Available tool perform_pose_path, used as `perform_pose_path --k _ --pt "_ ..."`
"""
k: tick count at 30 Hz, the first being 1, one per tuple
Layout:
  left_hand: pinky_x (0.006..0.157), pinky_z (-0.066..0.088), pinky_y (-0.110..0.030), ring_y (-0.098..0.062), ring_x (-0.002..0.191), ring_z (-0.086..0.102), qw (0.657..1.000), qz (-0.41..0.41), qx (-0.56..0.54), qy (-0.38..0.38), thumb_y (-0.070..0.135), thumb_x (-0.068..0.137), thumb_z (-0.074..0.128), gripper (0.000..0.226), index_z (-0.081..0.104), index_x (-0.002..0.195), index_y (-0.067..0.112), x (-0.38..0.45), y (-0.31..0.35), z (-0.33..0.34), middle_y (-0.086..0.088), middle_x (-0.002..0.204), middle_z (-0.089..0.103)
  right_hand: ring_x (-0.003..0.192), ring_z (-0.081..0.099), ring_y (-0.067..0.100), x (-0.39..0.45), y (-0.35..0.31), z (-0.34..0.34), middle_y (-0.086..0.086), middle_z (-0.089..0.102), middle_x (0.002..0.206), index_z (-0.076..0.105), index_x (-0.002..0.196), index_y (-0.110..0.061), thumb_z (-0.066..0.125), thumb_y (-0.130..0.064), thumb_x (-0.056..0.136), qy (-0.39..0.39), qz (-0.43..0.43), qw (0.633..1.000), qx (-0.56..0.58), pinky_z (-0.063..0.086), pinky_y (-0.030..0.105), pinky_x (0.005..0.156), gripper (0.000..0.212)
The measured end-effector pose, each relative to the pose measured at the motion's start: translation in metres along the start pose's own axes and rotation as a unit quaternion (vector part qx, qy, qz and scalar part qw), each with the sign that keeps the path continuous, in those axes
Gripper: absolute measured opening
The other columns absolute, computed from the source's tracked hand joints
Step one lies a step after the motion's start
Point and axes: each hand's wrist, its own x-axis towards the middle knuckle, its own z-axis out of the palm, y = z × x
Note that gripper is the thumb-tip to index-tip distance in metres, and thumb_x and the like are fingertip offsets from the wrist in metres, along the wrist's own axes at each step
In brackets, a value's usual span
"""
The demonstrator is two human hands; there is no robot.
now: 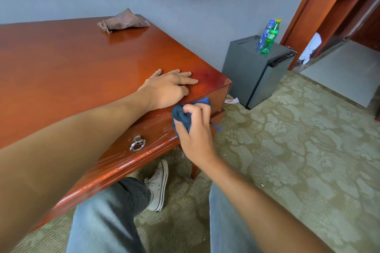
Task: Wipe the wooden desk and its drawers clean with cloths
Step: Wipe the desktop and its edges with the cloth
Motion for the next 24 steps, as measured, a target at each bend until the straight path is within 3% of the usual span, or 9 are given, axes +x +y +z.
perform_pose_path --k 2,7,10,12,14,17,19,21,24 --pt "0.129 -0.006 -0.044 -0.003 0.158 0.005 1.0 0.005 -0.009 0.003 0.025 0.105 0.046 0.051 0.046 0.15 0.05 -0.001 -0.001 0.001 0.023 0.168 0.022 0.108 0.051 0.014 0.013 0.019 -0.015 0.002 0.042 0.122 0.052 0.123 -0.017 0.065 -0.022 0.095 -0.008 0.012 0.999 -0.029 0.043 0.027 0.093 0.032" --pt "0.13 -0.004 -0.047 -0.005 0.158 0.007 1.0 0.014 0.007 0.021 0.027 0.105 0.044 0.052 0.045 0.15 0.051 0.0 -0.005 0.003 0.022 0.168 0.024 0.125 0.048 0.02 0.06 0.069 -0.046 0.007 0.047 0.137 0.042 0.143 -0.013 0.05 -0.026 0.105 0.152 0.261 0.953 0.022 0.042 0.034 0.104 0.041" --pt "0.13 -0.002 -0.048 -0.007 0.159 0.01 0.999 0.021 0.024 0.032 0.03 0.104 0.043 0.05 0.045 0.15 0.051 0.001 -0.004 0.006 0.021 0.167 0.026 0.114 0.042 0.009 0.06 0.065 -0.034 0.011 0.042 0.142 0.036 0.145 -0.007 0.045 -0.026 0.107 0.173 0.286 0.943 0.012 0.042 0.03 0.097 0.044" --pt "0.13 0.0 -0.048 -0.007 0.158 0.011 0.999 0.024 0.028 0.038 0.032 0.104 0.043 0.049 0.046 0.149 0.051 0.001 -0.004 0.006 0.021 0.167 0.027 0.105 0.038 0.003 0.032 0.045 -0.011 0.008 0.039 0.137 0.038 0.142 -0.007 0.046 -0.028 0.107 0.142 0.24 0.96 -0.016 0.04 0.024 0.088 0.041" --pt "0.13 0.001 -0.047 -0.007 0.158 0.012 0.999 0.025 0.027 0.037 0.032 0.103 0.044 0.049 0.047 0.149 0.051 0.0 -0.004 0.005 0.022 0.167 0.028 0.108 0.047 0.014 -0.004 0.031 0.009 0.004 0.039 0.129 0.042 0.134 -0.011 0.053 -0.028 0.104 0.061 0.141 0.987 -0.043 0.045 0.029 0.091 0.037" --pt "0.13 0.005 -0.047 -0.01 0.157 0.018 0.998 0.029 0.03 0.054 0.03 0.103 0.047 0.048 0.051 0.147 0.047 -0.005 -0.002 0.006 0.017 0.166 0.033 0.111 0.053 0.02 -0.017 0.049 0.003 0.003 0.04 0.125 0.049 0.13 -0.013 0.064 -0.026 0.099 -0.039 0.056 0.995 -0.07 0.042 0.024 0.093 0.037" --pt "0.127 0.017 -0.045 -0.015 0.152 0.03 0.995 0.032 0.027 0.096 0.027 0.102 0.05 0.043 0.059 0.142 0.04 -0.013 0.0 0.005 0.011 0.161 0.042 0.112 0.052 0.018 -0.005 0.059 -0.012 0.003 0.041 0.128 0.048 0.134 -0.015 0.062 -0.031 0.1 -0.054 0.089 0.99 -0.091 0.041 0.024 0.09 0.04" --pt "0.12 0.031 -0.04 -0.02 0.143 0.043 0.989 0.035 0.014 0.143 0.021 0.1 0.053 0.038 0.067 0.134 0.031 -0.021 -0.001 0.005 0.006 0.152 0.052 0.113 0.051 0.019 0.008 0.068 -0.025 0.009 0.044 0.134 0.043 0.14 -0.015 0.054 -0.036 0.103 -0.013 0.186 0.979 -0.084 0.04 0.028 0.087 0.044" --pt "0.122 0.032 -0.04 -0.021 0.144 0.044 0.991 0.03 0.004 0.129 0.018 0.101 0.052 0.038 0.066 0.136 0.028 -0.034 -0.014 -0.003 0.002 0.152 0.053 0.112 0.055 0.03 0.022 0.069 -0.025 0.016 0.047 0.134 0.036 0.141 -0.01 0.042 -0.039 0.107 0.031 0.299 0.952 -0.062 0.039 0.034 0.081 0.044"
